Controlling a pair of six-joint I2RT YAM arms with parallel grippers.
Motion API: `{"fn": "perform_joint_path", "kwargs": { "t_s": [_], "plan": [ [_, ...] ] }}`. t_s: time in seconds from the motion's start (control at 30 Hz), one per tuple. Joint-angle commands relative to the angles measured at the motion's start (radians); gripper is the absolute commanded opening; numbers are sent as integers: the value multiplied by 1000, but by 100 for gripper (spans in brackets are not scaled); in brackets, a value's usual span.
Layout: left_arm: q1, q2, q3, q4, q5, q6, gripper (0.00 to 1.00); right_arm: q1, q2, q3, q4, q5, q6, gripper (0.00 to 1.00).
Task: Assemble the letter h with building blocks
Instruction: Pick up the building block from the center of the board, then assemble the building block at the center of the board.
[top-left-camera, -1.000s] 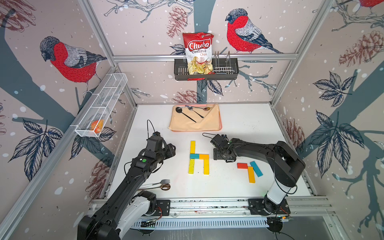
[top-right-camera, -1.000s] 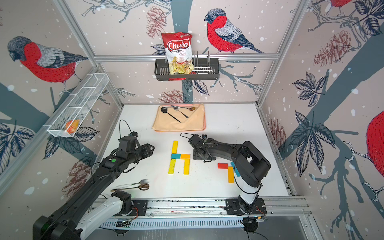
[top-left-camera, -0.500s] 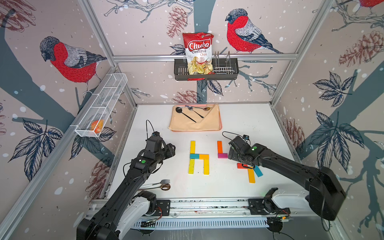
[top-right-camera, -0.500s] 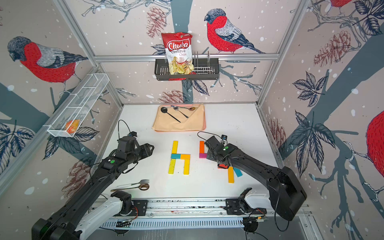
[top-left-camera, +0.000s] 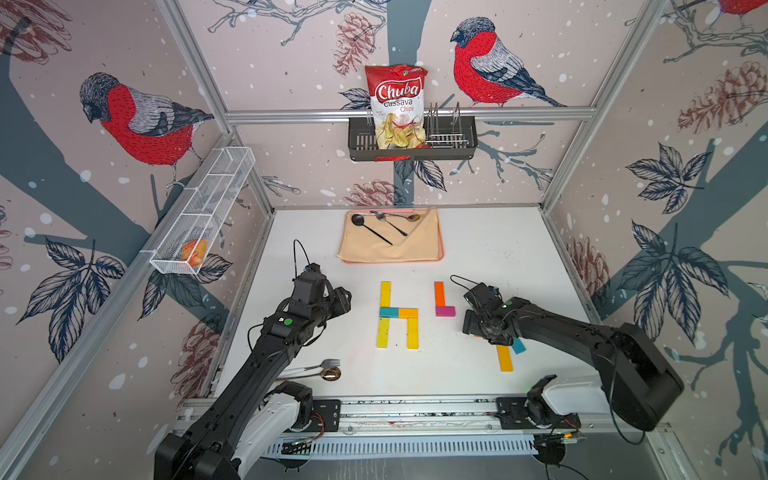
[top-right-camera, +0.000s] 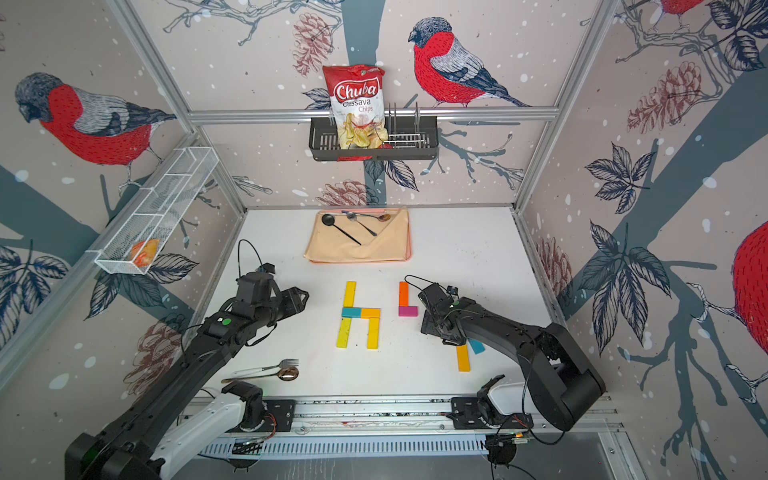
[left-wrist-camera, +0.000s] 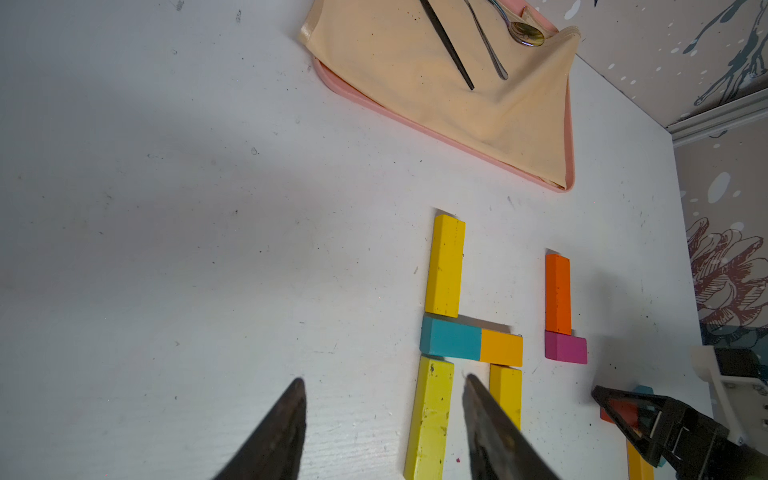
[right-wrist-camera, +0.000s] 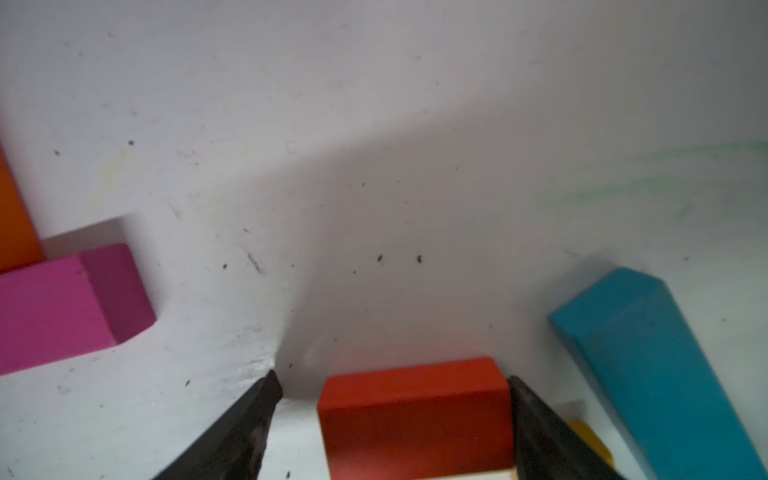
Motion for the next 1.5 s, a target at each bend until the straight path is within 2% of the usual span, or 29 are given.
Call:
{"fn": "perform_joint_path", "kwargs": {
  "t_s": [0.0,0.13,0.37,0.57,0.83,1.03,1.17,1.3,1.47],
  "plan": [
    [2,5,6,27,-6,-3,59,22,10,-7,14,-20,0,84],
    [1,13,6,31,-4,-2,59,49,10,-5,-10,-5,28,82],
    [2,9,4,31,-7,0,59,20,5,-4,-15,20,28,59],
    [1,7,1,29,-11,0,59,-35,65,97,2,37,-63,57],
    [2,4,0,27,-20,0,59,-41,162,168,20,47,-125,56],
    [2,8,-5,33,-20,0,59,-47,181,154,68,38,-152,67],
    [2,10,-5,34,-21,-1,59,-50,193,174,51,50,-145,87],
    [1,7,-8,35,-21,0,59,-53,140,173,36,43,-111,90],
    [2,13,-11,44,-15,1,59,-81,81,138,54,-23,-75,90]
  ]
}}
